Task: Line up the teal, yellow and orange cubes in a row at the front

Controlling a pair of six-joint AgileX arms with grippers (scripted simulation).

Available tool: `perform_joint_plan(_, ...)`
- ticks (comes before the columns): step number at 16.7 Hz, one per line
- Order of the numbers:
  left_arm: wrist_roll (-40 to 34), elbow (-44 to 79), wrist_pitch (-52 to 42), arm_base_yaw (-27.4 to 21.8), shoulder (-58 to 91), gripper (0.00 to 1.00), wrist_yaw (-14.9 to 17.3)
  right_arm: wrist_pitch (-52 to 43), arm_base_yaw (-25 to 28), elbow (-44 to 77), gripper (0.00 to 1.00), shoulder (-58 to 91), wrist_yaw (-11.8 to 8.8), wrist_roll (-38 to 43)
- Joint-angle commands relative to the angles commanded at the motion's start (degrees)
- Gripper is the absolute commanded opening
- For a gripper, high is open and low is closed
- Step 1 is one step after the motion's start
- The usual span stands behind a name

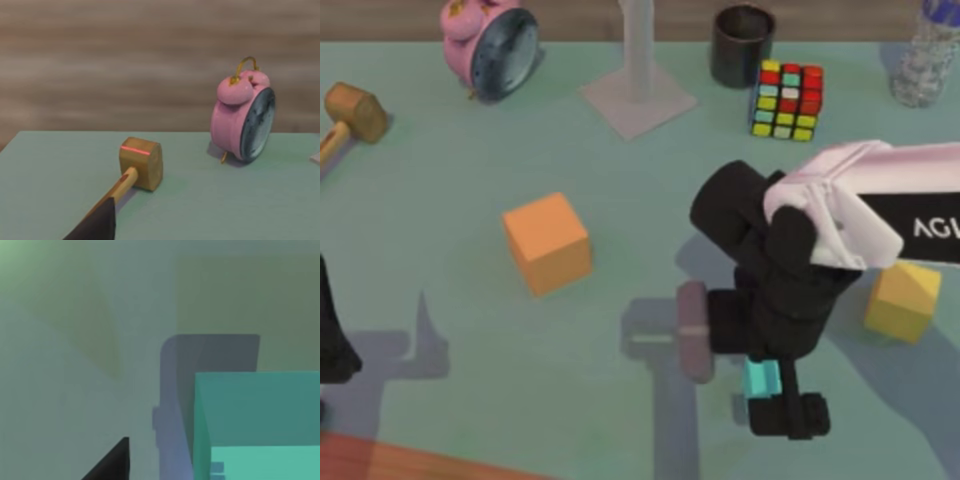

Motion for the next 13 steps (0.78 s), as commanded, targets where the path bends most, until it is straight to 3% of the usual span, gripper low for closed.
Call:
perform_joint_plan(7, 0.00, 0.00, 0.00, 0.00, 0.00, 1.00, 0.00, -0.98, -0.15, 0.81, 1.00, -0.38, 0.02, 0.06)
perform_joint_plan(13, 0.00, 0.00, 0.00, 0.00, 0.00, 1.00, 0.00, -13.44, 0.20, 8.23, 1.00, -4.64, -0.07, -0.30)
